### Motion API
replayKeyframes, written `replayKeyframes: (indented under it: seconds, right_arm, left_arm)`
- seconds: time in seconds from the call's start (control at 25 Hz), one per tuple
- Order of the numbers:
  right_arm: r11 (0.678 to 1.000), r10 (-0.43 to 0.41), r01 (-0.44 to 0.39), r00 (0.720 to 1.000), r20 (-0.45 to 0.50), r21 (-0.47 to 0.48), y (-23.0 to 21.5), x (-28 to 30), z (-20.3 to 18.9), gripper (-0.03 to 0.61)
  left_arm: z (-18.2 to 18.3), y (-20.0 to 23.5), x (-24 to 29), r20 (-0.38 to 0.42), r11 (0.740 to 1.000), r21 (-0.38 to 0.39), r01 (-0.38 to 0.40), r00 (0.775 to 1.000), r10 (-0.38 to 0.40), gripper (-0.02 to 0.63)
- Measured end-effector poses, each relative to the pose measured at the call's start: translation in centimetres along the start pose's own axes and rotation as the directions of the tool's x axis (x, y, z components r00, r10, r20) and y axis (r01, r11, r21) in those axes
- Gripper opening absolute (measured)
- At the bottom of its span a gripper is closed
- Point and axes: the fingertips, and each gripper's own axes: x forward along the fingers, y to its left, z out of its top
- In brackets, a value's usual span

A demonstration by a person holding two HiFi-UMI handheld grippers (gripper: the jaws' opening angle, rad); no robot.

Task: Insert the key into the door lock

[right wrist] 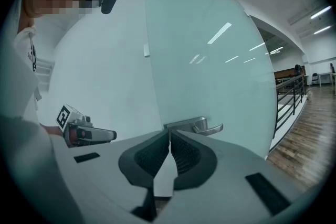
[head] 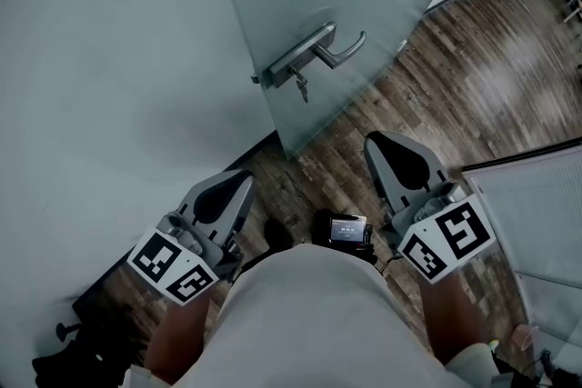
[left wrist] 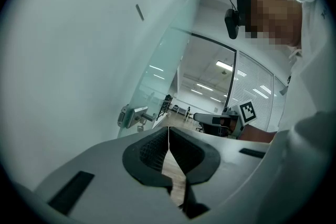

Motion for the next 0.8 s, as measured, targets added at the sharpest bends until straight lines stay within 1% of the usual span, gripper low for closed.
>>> replayKeyframes:
  seconds: [0.4,0.8]
  right_arm:
    - [1.000,0.003,-0.002,0.999,-0.037,0.021,0.4,-0.4,-2.0,0.014]
    - [1.000,0.020,-0.020,0.999,-0.032,0.018,1.1,-0.7,-2.1,0.012]
  left_arm:
    - [-1.3,-1.1,0.0,-0.019,1.000,-0.012,0.013,1.000,-0.014,0.018]
    - [-2.0,-1.3,-0.4,-0.028,0.999,-0.034,0.010,1.000,-0.011,0.018]
